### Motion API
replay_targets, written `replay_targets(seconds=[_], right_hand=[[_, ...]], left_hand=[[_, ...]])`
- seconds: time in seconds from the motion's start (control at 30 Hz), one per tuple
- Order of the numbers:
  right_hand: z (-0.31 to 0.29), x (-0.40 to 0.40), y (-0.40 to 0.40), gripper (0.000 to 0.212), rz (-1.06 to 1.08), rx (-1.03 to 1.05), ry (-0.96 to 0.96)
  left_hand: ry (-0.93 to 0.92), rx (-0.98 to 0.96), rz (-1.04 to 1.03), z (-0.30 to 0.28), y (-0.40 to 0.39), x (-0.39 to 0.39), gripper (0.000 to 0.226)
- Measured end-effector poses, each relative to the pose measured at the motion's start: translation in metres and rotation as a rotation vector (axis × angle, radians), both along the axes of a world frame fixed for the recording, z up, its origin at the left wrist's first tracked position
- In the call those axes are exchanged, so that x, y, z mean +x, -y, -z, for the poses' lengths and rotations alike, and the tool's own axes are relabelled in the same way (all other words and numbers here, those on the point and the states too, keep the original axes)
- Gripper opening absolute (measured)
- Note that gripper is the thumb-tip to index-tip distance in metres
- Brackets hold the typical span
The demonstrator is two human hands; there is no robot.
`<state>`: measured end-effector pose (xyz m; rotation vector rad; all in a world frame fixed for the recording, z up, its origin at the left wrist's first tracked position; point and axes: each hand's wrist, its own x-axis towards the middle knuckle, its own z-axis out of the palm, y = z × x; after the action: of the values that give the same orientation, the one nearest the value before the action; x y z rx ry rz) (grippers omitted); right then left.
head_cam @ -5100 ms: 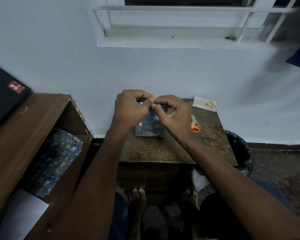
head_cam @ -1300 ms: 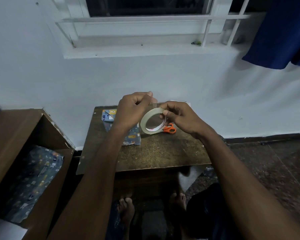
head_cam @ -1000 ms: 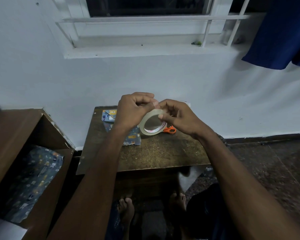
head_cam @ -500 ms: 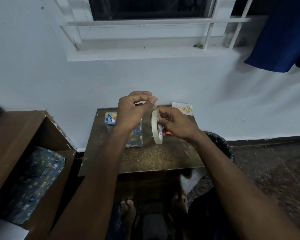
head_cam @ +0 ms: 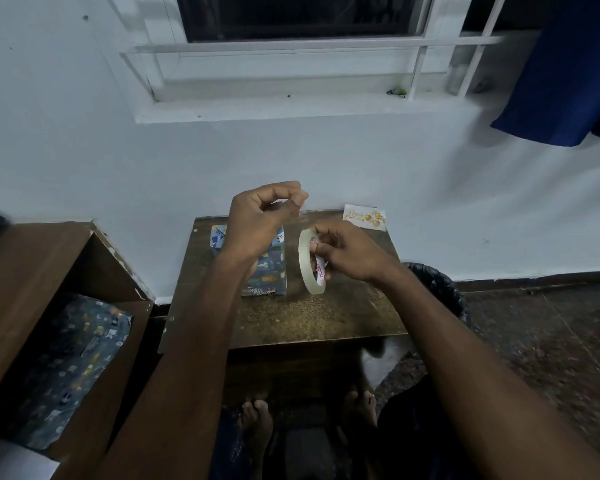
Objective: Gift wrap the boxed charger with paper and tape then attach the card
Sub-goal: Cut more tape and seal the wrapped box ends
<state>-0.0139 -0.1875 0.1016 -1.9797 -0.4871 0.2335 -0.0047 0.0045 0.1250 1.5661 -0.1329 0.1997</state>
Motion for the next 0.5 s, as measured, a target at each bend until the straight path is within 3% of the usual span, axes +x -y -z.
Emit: replay_targets(seconds=[0.13, 0.33, 0.5], right_hand=[[0.003, 0.003, 0.000, 0.015, 0.028, -0.061, 0.092], [0.008, 0.010, 0.000, 0.015, 0.064, -0.114, 0.162], [0.007, 0.010, 0.001, 0.019, 0.082, -0.097, 0.229]], left_hand=[[0.023, 0.132, 0.130, -0.001, -0.003, -0.003, 0.020], [0.000, 0.167, 0.206, -0.007, -0.009, -0.005, 0.042], [0.003, 0.183, 0.170, -0.005, -0.007, -0.003, 0.041]])
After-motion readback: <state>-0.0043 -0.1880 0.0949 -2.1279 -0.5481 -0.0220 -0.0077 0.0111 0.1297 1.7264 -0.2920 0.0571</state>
